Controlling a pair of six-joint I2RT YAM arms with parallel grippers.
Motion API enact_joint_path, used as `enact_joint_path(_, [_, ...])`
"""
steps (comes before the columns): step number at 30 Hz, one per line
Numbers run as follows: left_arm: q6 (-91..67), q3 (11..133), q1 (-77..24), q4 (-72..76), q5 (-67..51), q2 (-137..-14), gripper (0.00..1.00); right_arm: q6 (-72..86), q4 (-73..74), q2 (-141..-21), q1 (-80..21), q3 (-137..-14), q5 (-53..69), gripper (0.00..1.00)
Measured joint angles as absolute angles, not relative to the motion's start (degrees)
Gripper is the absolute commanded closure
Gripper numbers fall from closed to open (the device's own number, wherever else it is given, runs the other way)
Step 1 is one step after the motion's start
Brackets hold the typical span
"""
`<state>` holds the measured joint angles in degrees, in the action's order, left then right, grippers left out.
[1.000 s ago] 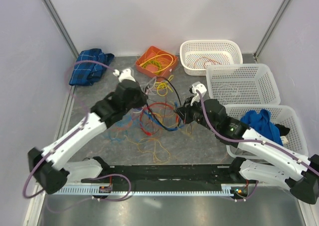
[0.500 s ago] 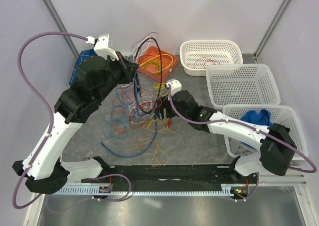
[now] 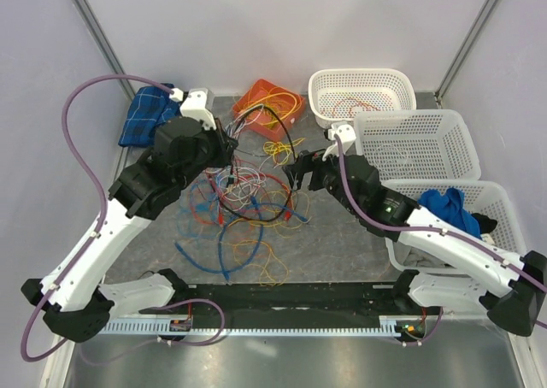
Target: Untangle the cables
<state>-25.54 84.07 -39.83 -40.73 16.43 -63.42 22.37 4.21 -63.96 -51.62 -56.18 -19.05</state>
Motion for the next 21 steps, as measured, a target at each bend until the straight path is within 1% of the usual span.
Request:
enact_joint_path(3, [-25.2,78.5,-39.8,-39.3,16.0,-61.1,0.98,22.5,3.4,-61.9,-51.6,-55.9,-19.9,0.15])
enact_joint_path(8, [-24.0,66.8,-39.8,-35.6,13.3,-55.4,0.98,24.4,-1.3,-59.6,-51.5,-54.8,-20.0,0.18])
enact_joint_path(10, [-23.5,63.9,-39.8,-34.4,11.9,-54.0,0.98,25.7,-3.6,-60.0,-51.3,-54.8,-19.3,0.19])
enact_joint_path(18, [-21.1,60.2,-39.8,-30.7,7.4,-49.7,0.98,28.5,-8.8,-69.2,-49.5,-57.9,-13.4,0.24])
enact_joint_path(21, [-20.6,59.8,-39.7,-29.8,6.5,-48.3,0.98,27.9,-8.9,-71.5,-49.5,-57.9,-12.2,0.23])
